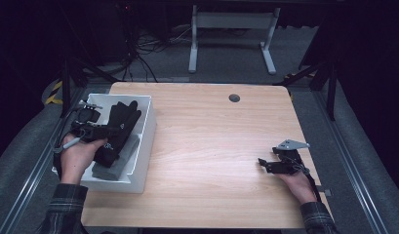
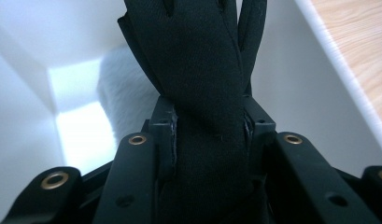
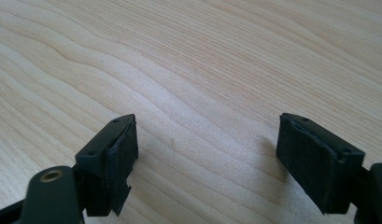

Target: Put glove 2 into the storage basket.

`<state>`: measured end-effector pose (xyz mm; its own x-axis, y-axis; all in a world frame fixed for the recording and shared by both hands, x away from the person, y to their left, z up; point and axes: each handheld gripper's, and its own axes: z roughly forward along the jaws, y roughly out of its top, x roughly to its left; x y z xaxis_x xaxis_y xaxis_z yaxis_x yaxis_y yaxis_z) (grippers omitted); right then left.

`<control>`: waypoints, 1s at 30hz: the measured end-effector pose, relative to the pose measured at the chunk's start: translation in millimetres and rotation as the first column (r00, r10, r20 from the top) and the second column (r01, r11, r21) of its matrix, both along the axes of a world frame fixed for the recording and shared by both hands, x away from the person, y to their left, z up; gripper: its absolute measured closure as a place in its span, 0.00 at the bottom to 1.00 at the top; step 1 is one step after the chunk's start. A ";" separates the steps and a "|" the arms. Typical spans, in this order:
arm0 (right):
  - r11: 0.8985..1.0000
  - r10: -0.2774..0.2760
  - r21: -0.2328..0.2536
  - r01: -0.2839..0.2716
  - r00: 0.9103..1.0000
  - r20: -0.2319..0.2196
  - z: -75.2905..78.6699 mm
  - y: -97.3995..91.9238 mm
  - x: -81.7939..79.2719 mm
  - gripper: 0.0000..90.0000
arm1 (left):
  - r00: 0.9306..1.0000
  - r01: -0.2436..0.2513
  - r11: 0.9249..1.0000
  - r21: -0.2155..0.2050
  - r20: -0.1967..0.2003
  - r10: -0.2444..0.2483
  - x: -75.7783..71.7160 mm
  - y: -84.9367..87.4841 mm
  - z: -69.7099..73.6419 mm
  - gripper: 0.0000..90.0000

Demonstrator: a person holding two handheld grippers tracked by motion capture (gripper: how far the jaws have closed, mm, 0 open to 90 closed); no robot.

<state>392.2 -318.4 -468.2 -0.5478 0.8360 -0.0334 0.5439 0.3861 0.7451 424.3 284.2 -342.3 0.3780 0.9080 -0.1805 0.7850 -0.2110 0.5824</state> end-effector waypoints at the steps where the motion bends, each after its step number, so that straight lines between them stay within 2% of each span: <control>1: 1.000 0.000 0.000 0.000 1.000 0.000 0.0 0.0 0.0 0.24 | 1.000 -0.007 1.000 0.001 -0.011 0.007 1.6 1.1 -5.0 0.72; 2: 1.000 0.000 0.000 0.000 1.000 0.000 0.0 0.0 0.0 0.24 | 1.000 -0.007 1.000 0.001 -0.011 0.007 1.6 1.1 -5.0 0.72; 4: 1.000 0.000 0.000 0.000 1.000 0.000 0.0 0.0 0.1 0.24 | 0.999 -0.020 1.000 0.012 -0.028 0.020 4.8 2.7 -15.6 0.72; 5: 1.000 0.000 0.000 0.000 1.000 0.000 0.0 0.0 0.0 0.24 | 0.999 -0.028 0.999 0.032 -0.045 0.030 7.1 3.9 -22.8 0.71; 9: 1.000 0.000 0.000 0.000 1.000 0.000 0.0 0.0 0.0 0.24 | 0.997 -0.051 0.998 0.047 -0.051 0.053 9.8 6.1 -33.9 0.68; 12: 1.000 0.000 0.000 0.000 1.000 0.000 0.0 0.0 0.0 0.24 | 0.996 -0.067 0.993 0.098 -0.044 0.071 11.2 6.6 -38.7 0.54; 14: 1.000 0.001 0.000 -0.001 1.000 -0.001 0.1 -0.1 0.1 0.24 | 0.995 -0.079 0.992 0.096 -0.050 0.084 11.9 7.5 -39.2 0.43; 16: 1.000 0.000 0.000 0.000 1.000 0.000 0.0 0.0 0.1 0.24 | 0.994 -0.081 0.992 0.095 -0.059 0.087 12.6 8.5 -38.1 0.36; 18: 1.000 0.000 0.000 0.000 1.000 0.000 0.0 0.0 0.1 0.24 | 0.996 -0.080 0.994 0.076 -0.044 0.084 11.6 9.9 -35.3 0.34; 20: 1.000 0.000 0.000 0.000 1.000 0.000 0.0 0.0 0.1 0.24 | 0.996 -0.086 0.993 0.080 -0.031 0.088 10.9 10.2 -32.8 0.31; 23: 1.000 0.000 0.000 0.000 1.000 0.000 0.0 0.0 0.1 0.24 | 0.997 -0.077 0.994 0.071 0.002 0.078 8.3 10.5 -20.7 0.28; 26: 1.000 0.000 0.000 0.000 1.000 0.000 0.0 0.0 0.1 0.24 | 0.997 -0.071 0.995 0.065 0.018 0.070 6.6 7.9 -12.9 0.27; 29: 1.000 -0.001 0.000 0.001 1.000 0.000 0.0 -0.1 0.1 0.23 | 0.998 -0.035 0.998 0.051 0.058 0.032 2.6 0.3 1.3 0.26; 30: 1.000 -0.001 0.000 0.001 1.000 0.000 0.0 -0.1 0.1 0.23 | 0.998 -0.035 0.998 0.051 0.058 0.032 2.6 0.3 1.3 0.26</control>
<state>392.3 -318.5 -468.2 -0.5467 0.8367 -0.0336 0.5445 0.3857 0.7448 426.8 284.5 -341.0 0.3556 0.9280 -0.1116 0.7577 -0.2163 0.6157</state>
